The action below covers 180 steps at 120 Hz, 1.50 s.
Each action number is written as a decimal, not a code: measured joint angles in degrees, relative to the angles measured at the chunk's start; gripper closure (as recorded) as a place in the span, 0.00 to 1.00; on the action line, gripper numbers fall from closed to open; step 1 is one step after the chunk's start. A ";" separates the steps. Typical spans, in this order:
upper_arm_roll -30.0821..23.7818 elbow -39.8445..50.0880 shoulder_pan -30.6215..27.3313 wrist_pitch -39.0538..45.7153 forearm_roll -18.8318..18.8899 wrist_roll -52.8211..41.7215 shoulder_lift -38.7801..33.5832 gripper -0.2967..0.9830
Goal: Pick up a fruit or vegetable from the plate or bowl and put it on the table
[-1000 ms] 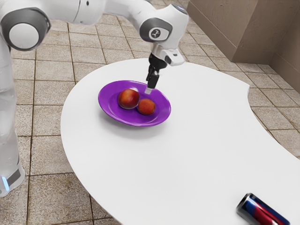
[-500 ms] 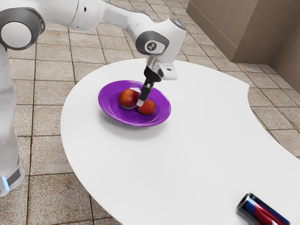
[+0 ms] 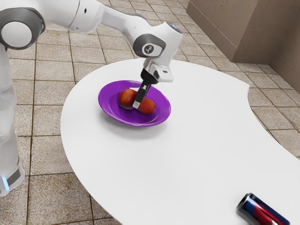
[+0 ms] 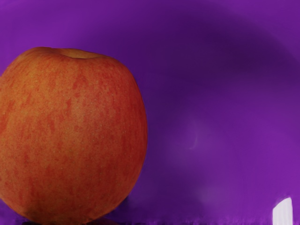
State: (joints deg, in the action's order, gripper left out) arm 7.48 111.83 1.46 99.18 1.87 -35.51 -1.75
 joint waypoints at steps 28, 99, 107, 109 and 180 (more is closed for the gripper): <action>0.08 -0.01 -2.09 1.37 0.20 -0.79 0.23 0.23; 1.69 1.51 -0.03 7.67 0.25 -1.83 1.25 0.23; 1.72 1.62 0.08 8.14 0.25 -1.89 1.25 0.24; 1.74 1.63 0.11 8.24 0.24 -1.90 1.25 0.24; 1.97 2.96 0.26 13.67 0.12 -0.86 2.77 0.49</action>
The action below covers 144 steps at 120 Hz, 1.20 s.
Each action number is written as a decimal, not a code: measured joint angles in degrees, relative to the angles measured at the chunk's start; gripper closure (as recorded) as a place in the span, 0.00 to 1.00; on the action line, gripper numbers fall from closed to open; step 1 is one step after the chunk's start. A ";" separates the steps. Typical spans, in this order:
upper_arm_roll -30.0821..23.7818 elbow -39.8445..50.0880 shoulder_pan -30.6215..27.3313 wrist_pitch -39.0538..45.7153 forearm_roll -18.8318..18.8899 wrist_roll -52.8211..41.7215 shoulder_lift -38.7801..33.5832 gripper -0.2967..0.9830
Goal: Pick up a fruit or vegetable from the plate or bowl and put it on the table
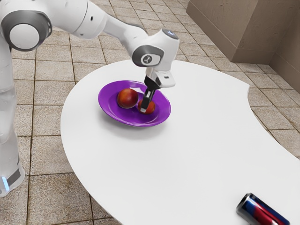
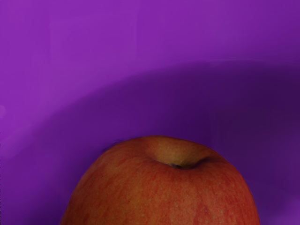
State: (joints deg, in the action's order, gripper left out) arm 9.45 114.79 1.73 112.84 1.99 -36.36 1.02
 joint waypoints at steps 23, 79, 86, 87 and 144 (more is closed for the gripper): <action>-0.01 -0.05 -0.35 0.76 0.32 0.96 -0.23 0.53; -0.94 -17.55 -2.07 0.53 2.12 2.82 4.39 0.52; -0.96 -21.18 -1.36 0.61 2.14 2.93 7.54 0.52; -0.97 -21.70 -1.24 0.63 2.13 2.94 8.01 0.52; -2.14 -37.75 -0.56 1.27 0.46 3.40 24.67 0.49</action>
State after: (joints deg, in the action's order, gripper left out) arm 7.31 77.04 1.17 114.11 2.45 -32.96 25.69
